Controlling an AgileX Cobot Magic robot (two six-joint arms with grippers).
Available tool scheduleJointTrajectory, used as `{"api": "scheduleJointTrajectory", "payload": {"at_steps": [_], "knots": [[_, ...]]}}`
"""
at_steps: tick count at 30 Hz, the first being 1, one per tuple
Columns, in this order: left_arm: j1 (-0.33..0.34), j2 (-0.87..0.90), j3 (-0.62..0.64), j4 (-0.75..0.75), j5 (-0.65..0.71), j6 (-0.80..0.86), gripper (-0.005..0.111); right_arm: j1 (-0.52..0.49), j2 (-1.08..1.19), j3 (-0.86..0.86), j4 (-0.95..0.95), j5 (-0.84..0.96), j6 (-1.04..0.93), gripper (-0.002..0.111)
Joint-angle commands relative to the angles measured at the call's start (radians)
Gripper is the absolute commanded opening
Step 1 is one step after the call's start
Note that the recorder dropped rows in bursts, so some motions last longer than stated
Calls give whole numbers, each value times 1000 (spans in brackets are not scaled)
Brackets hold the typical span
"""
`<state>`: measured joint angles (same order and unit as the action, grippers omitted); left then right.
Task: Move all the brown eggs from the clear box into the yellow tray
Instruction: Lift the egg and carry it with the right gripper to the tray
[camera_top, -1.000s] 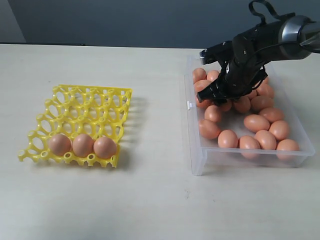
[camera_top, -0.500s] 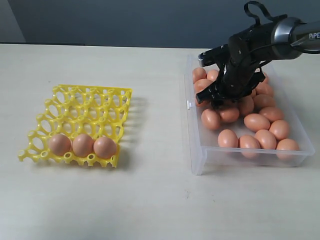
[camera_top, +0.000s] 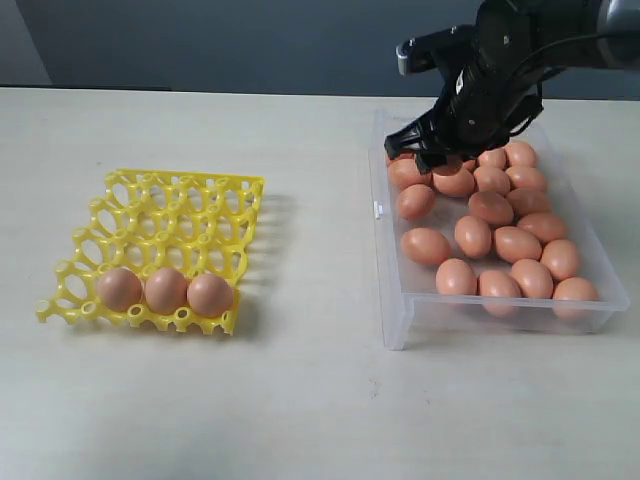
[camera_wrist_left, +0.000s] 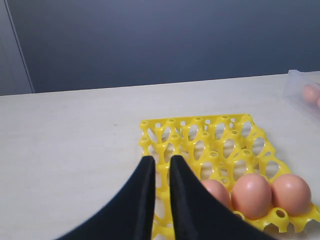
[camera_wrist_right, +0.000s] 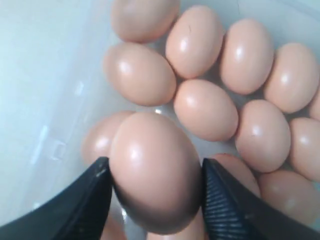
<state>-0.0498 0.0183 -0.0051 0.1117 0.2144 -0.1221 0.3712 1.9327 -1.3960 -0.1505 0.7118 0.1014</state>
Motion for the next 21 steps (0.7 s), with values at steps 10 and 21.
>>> {"api": "scheduleJointTrajectory", "payload": {"at_steps": [10,21], "knots": [[-2,6,5,2,-6,-1,12,283,-95,-6,793,-229,-629,1],[-2,6,5,2,-6,-1,12,366,167,-6,1895,77,-1854,1]]}}
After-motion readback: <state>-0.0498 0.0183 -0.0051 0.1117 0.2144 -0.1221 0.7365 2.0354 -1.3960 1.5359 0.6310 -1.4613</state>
